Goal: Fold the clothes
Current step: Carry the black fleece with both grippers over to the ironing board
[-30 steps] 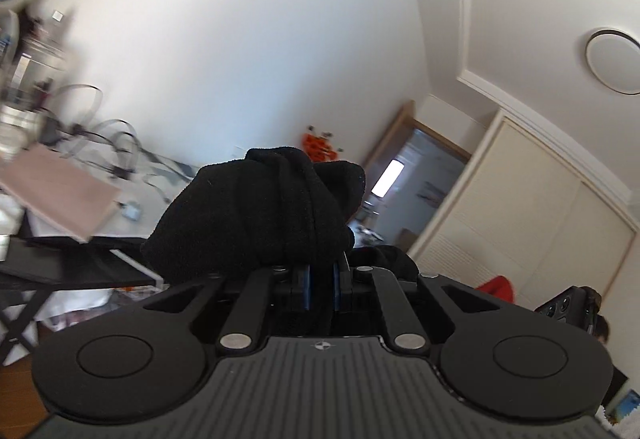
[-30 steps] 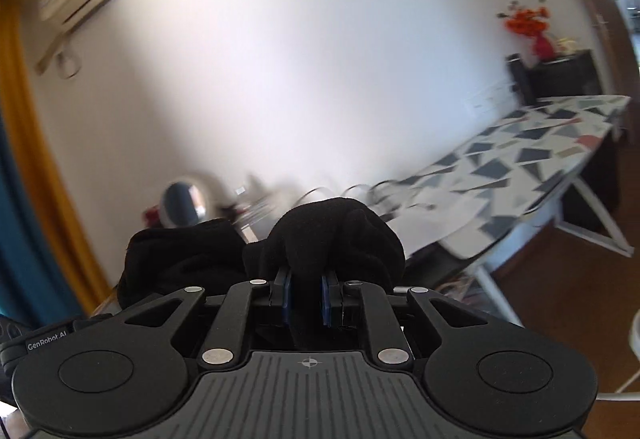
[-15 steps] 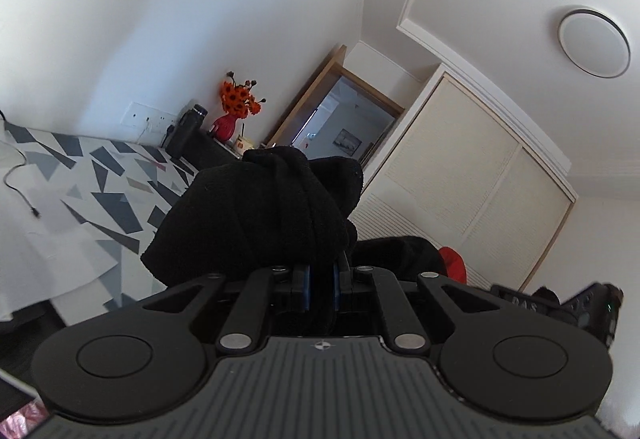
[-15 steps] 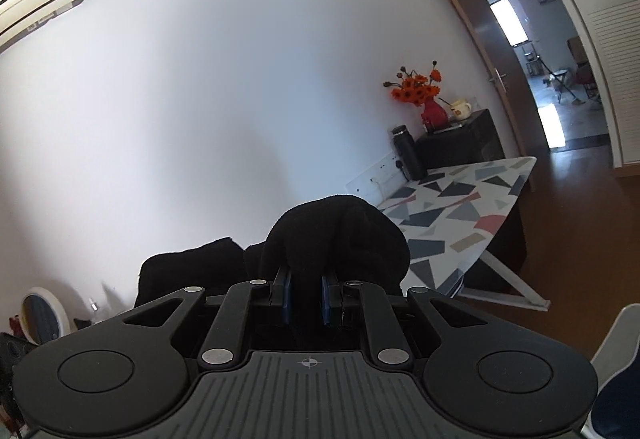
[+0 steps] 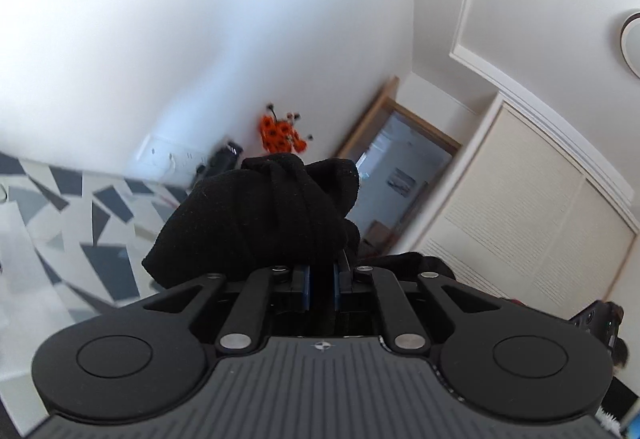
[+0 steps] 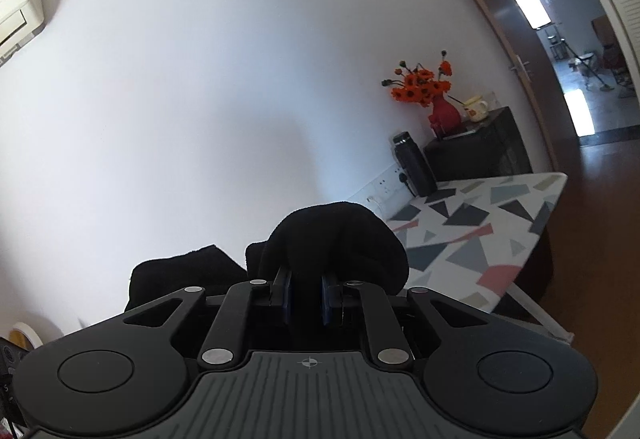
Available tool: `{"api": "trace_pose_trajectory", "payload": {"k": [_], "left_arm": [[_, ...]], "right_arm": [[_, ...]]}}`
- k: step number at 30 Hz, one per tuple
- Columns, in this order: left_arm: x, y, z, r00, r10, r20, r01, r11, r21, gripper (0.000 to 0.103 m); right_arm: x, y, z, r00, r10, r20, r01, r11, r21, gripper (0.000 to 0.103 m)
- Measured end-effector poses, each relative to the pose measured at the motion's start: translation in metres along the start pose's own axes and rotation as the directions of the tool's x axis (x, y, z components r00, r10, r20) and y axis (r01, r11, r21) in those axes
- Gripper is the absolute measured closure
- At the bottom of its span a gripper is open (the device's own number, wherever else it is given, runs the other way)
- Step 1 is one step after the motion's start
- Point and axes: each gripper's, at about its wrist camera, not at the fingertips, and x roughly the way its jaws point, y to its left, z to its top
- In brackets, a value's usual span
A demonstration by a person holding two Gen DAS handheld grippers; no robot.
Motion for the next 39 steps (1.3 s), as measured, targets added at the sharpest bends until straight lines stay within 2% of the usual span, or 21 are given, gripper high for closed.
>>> {"api": "trace_pose_trajectory", "payload": {"k": [4, 7, 12, 14, 17, 22, 27, 30, 32, 36, 39], "left_arm": [[0.035, -0.001, 0.021, 0.997, 0.046, 0.055, -0.047, 0.999, 0.021, 0.092], [0.058, 0.006, 0.036, 0.993, 0.067, 0.099, -0.074, 0.995, 0.069, 0.092], [0.1, 0.029, 0.061, 0.988, 0.102, 0.113, -0.108, 0.993, 0.045, 0.092], [0.112, 0.035, 0.069, 0.987, 0.115, 0.11, -0.122, 0.991, 0.059, 0.092], [0.128, 0.044, 0.074, 0.986, 0.131, 0.108, -0.139, 0.988, 0.074, 0.092], [0.143, 0.06, 0.071, 0.976, 0.168, 0.136, -0.172, 0.985, 0.016, 0.092], [0.168, 0.084, 0.056, 0.955, 0.277, 0.108, -0.269, 0.96, -0.082, 0.092], [0.197, 0.101, 0.04, 0.923, 0.383, 0.049, -0.371, 0.915, -0.158, 0.092], [0.22, 0.111, 0.028, 0.893, 0.451, 0.016, -0.439, 0.877, -0.193, 0.092], [0.273, 0.124, 0.005, 0.803, 0.596, -0.019, -0.58, 0.773, -0.258, 0.092], [0.319, 0.127, -0.012, 0.726, 0.685, -0.056, -0.668, 0.684, -0.295, 0.092]], "right_arm": [[0.043, -0.035, 0.048, 0.999, 0.042, 0.022, -0.041, 0.998, -0.044, 0.09], [0.078, -0.059, 0.078, 0.993, 0.085, 0.08, -0.08, 0.994, -0.069, 0.09], [0.146, -0.073, 0.12, 0.985, 0.098, 0.14, -0.091, 0.994, -0.053, 0.09], [0.177, -0.077, 0.138, 0.986, 0.108, 0.128, -0.106, 0.994, -0.022, 0.09], [0.21, -0.074, 0.155, 0.983, 0.12, 0.136, -0.113, 0.992, -0.057, 0.09], [0.263, -0.076, 0.172, 0.985, 0.147, 0.093, -0.143, 0.988, -0.051, 0.09], [0.328, -0.078, 0.179, 0.986, 0.167, 0.005, -0.165, 0.981, -0.103, 0.09], [0.374, -0.092, 0.176, 0.983, 0.171, -0.063, -0.177, 0.978, -0.107, 0.09], [0.407, -0.107, 0.171, 0.977, 0.176, -0.119, -0.188, 0.977, -0.1, 0.09], [0.471, -0.146, 0.163, 0.955, 0.187, -0.228, -0.214, 0.972, -0.099, 0.09], [0.52, -0.184, 0.155, 0.923, 0.185, -0.336, -0.236, 0.964, -0.118, 0.09]]}}
